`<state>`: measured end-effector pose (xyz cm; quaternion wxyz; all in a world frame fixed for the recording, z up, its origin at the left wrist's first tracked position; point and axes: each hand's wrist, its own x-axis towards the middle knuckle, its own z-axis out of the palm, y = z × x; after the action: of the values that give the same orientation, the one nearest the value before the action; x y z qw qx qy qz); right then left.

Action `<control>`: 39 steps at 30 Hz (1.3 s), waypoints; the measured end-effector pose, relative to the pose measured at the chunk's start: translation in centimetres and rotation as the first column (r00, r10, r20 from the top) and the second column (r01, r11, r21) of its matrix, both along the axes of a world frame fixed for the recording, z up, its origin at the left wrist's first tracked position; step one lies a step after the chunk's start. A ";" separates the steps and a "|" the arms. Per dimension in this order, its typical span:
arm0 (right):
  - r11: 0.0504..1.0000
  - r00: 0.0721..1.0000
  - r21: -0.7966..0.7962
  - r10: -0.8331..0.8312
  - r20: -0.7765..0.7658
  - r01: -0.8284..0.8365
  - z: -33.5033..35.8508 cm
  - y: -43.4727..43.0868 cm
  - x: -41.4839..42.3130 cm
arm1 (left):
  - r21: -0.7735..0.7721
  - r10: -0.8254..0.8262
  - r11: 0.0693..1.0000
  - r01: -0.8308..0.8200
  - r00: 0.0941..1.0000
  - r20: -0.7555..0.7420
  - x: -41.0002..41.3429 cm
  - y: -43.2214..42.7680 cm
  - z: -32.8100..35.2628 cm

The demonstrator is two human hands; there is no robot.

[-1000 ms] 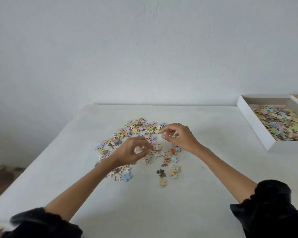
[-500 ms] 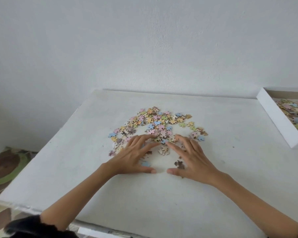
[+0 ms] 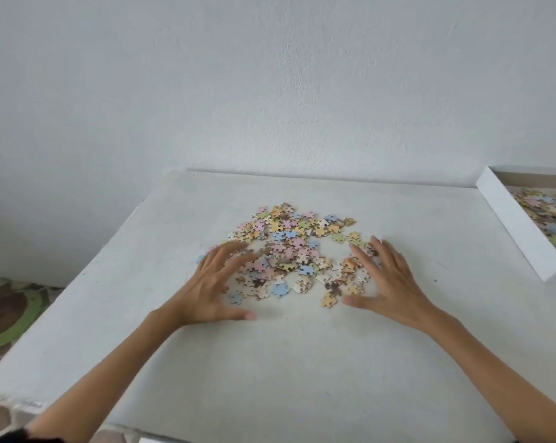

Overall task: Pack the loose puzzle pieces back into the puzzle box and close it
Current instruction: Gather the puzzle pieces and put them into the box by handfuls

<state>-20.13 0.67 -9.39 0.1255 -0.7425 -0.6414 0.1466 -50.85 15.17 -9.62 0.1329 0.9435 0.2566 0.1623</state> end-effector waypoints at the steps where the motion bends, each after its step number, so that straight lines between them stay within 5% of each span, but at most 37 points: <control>1: 0.997 0.999 -0.071 0.037 -0.003 -0.037 0.1 -0.4 0.2 | -0.003 -0.019 1.000 0.018 1.000 -0.014 -0.6 -0.2 -0.1; 8: 0.990 0.985 -0.055 0.138 0.108 -0.132 -0.6 0.8 -3.3 | 0.052 0.072 0.997 -0.064 0.985 -0.154 1.7 0.4 -0.3; 14: 0.995 0.993 -0.037 0.098 0.063 -0.096 -0.6 2.3 -3.9 | 0.080 0.081 0.993 -0.081 0.997 -0.003 4.8 1.3 -0.1; 18: 0.991 0.992 -0.042 0.126 0.021 -0.125 -0.1 3.0 -3.5 | 0.000 0.329 0.942 -0.337 0.919 0.217 3.1 3.0 -0.3; 21: 0.988 0.988 0.012 0.154 -0.026 -0.154 -0.2 4.4 -3.6 | -0.183 0.503 0.856 -0.484 0.861 0.074 2.0 5.0 -0.8; 27: 0.966 0.983 0.234 -0.069 -0.172 0.109 -0.2 7.7 -2.0 | -0.347 0.358 0.882 -0.320 0.933 0.049 4.0 5.9 -0.3; 32: 0.990 0.989 0.092 -0.092 -0.117 0.103 -0.6 8.0 -0.8 | -0.589 0.323 0.799 -0.122 0.913 0.250 4.7 6.2 0.6; 39: 0.960 0.973 0.235 -0.105 -0.206 0.153 1.4 10.6 -0.2 | -0.530 0.283 0.836 -0.144 0.940 0.191 7.9 10.0 2.1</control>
<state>-20.37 11.23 -7.95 0.2882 -0.7436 -0.5898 0.1270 -42.98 25.14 -7.56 0.3902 0.8102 0.3748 0.2256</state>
